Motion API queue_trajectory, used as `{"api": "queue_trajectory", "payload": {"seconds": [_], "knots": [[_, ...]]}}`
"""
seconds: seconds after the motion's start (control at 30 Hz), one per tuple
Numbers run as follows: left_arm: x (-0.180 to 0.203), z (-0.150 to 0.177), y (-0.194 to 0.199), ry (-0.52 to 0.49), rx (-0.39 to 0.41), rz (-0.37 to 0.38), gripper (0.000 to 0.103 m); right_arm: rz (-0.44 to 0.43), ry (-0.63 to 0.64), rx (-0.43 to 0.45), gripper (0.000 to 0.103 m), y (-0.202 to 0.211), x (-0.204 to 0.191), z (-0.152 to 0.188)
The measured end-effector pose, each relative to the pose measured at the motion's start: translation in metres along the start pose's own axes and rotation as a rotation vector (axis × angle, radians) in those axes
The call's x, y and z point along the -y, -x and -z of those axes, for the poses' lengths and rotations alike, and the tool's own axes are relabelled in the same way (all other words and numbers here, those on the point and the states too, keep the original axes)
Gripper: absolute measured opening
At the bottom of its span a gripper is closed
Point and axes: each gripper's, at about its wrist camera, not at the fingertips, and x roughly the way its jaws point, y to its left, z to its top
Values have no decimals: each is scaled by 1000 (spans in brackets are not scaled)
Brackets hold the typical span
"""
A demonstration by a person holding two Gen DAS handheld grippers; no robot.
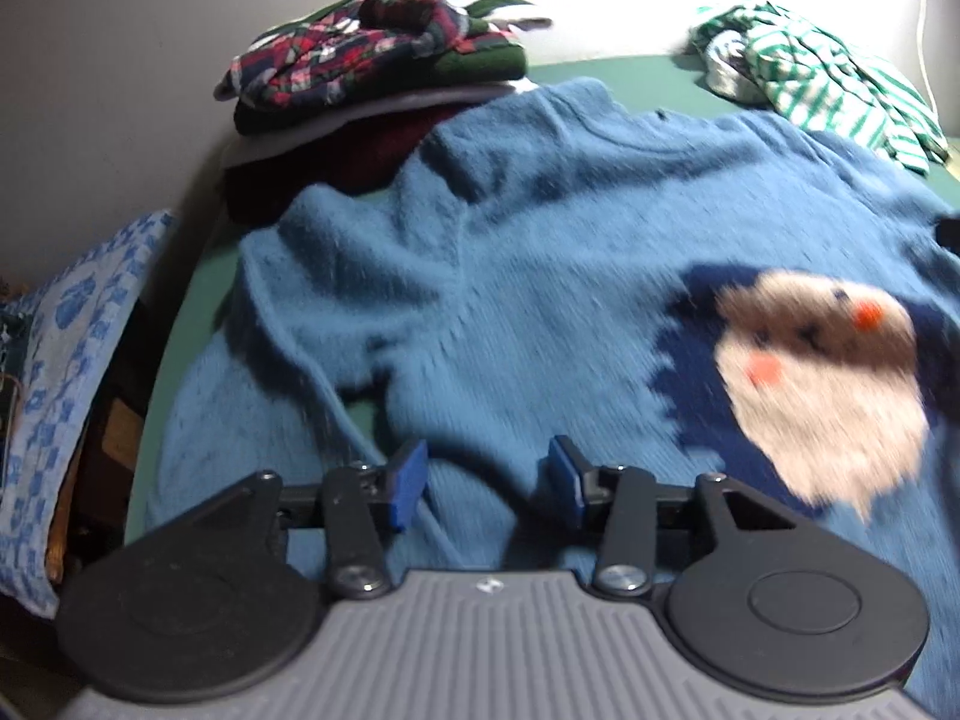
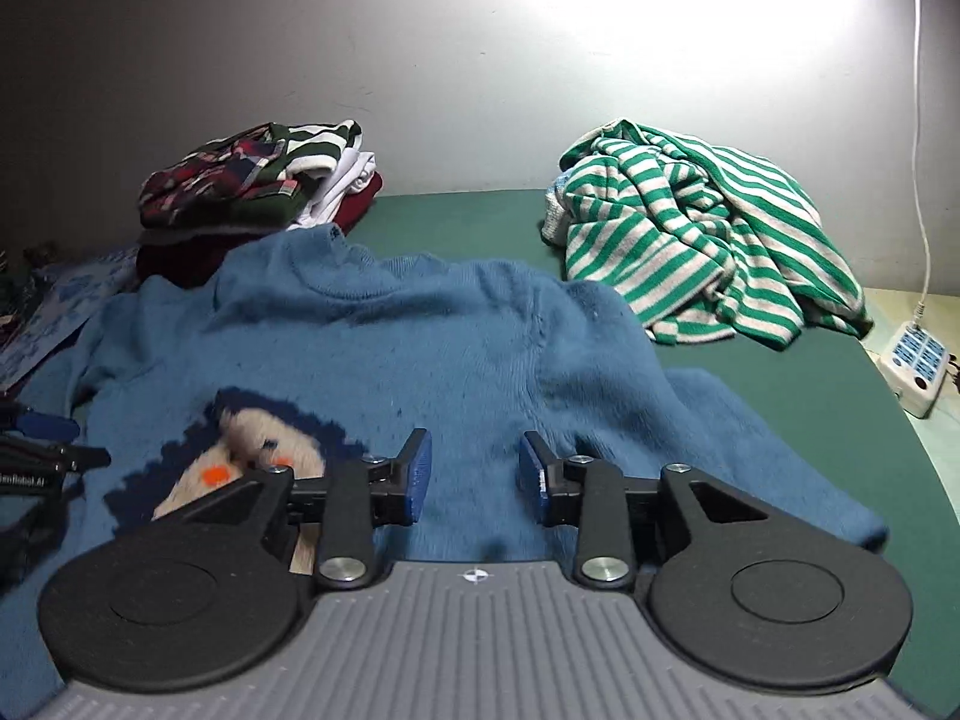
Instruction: Fold clothes
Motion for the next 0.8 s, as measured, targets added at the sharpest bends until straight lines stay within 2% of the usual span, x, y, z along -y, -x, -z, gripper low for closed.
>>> {"api": "queue_trajectory", "payload": {"seconds": [0.07,0.1,0.13,0.33,0.57,0.63,0.7,0.8], "knots": [[2,10,13,-7,-8,9,50,-2,9,-20,40,20,-1,16],[3,17,17,-9,-26,12,56,-5,15,-32,41,29,-2,23],[4,24,20,-11,-46,15,57,-5,11,-44,41,37,-1,29],[14,71,61,-46,-41,25,57,-9,-2,-108,42,74,6,60],[20,118,99,11,-65,32,58,-33,-2,-179,46,99,2,83],[19,128,106,33,-74,37,63,-43,4,-195,49,103,-1,88],[18,135,109,63,-89,54,67,-52,11,-211,51,108,-4,93],[17,140,112,111,-102,77,67,-66,21,-235,51,115,-9,100]]}}
